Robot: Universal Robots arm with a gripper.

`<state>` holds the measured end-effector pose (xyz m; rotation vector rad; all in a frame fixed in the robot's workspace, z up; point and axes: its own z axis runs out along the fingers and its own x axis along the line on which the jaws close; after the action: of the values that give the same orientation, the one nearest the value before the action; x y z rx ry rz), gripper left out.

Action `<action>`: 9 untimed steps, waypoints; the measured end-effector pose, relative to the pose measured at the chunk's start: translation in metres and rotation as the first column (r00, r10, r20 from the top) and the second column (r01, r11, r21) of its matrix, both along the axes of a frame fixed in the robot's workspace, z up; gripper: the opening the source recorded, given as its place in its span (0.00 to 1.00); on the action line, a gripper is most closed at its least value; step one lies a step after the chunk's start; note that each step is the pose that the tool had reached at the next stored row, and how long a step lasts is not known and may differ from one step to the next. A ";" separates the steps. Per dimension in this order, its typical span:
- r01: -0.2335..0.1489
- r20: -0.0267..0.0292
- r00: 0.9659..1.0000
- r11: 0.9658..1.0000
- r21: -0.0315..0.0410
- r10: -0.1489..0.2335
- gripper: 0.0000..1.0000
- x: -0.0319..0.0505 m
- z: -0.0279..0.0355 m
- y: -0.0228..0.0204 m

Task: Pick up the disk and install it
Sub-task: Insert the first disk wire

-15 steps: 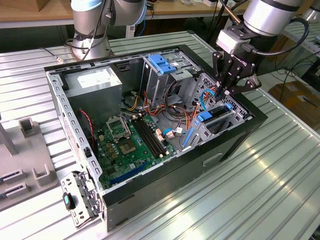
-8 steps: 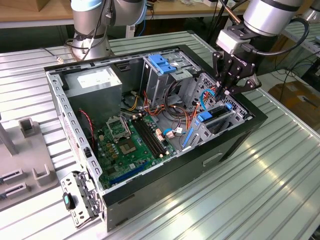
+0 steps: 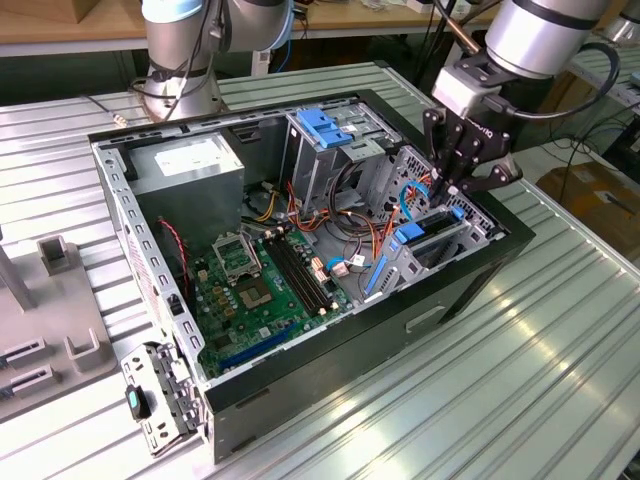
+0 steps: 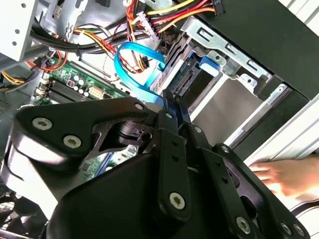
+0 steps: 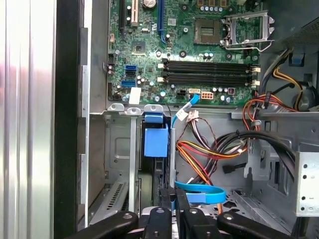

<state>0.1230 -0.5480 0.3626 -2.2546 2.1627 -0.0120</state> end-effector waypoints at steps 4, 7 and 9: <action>-0.035 0.004 0.999 0.999 0.000 0.035 0.16 -0.0010 -0.0043 -0.0026; -0.044 0.008 0.999 0.999 0.000 0.044 0.16 -0.0028 -0.0054 -0.0046; -0.050 0.013 0.999 0.999 0.000 0.050 0.16 -0.0050 -0.0067 -0.0059</action>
<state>0.1180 -0.5539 0.3560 -2.3010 2.0992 -0.0261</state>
